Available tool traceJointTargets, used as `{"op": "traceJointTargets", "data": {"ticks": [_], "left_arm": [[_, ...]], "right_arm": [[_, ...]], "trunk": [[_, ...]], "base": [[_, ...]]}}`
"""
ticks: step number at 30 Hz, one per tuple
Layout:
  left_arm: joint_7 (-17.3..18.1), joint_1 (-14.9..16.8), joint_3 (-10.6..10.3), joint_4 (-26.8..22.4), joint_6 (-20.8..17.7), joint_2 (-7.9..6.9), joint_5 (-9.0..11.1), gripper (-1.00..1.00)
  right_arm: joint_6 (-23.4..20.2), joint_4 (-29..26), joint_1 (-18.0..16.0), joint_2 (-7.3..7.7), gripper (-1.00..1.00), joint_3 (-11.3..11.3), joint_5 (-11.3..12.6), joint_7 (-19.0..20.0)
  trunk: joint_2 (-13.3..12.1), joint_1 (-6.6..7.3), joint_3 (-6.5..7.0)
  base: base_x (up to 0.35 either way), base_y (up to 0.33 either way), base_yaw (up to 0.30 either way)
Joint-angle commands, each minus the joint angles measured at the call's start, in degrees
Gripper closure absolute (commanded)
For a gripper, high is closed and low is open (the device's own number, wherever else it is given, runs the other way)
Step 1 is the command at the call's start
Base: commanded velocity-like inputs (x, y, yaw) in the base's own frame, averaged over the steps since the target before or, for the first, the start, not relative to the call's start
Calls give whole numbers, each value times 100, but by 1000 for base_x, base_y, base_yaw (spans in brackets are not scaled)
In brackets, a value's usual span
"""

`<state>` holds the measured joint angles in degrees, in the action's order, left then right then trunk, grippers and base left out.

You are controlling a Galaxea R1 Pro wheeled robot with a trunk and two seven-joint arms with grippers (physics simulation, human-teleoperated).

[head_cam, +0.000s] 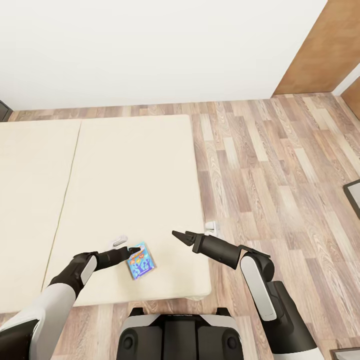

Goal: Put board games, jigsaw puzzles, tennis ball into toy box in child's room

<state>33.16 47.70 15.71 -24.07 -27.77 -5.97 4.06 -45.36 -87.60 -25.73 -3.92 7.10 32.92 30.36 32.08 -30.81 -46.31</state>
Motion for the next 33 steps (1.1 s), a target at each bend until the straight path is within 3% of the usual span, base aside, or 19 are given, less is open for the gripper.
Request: {"op": "traceJointTargets", "data": {"ticks": [1, 11, 33], "left_arm": [[7, 2, 18, -1, -53, 4, 42, -100], [7, 2, 19, -1, -53, 6, 42, -100], [32, 2, 16, -3, -53, 8, 42, -100]], "right_arm": [[-35, -3, -2, -3, -100, -6, 12, 5], [-35, -3, -2, 5, -100, -10, 10, 5], [-35, -3, -2, 6, -100, -14, 12, 5]], "trunk": [[6, -2, -5], [6, -2, -5], [6, -2, -5]], "base": [[4, -4, 0], [1, -4, 0], [0, -100, 0]]}}
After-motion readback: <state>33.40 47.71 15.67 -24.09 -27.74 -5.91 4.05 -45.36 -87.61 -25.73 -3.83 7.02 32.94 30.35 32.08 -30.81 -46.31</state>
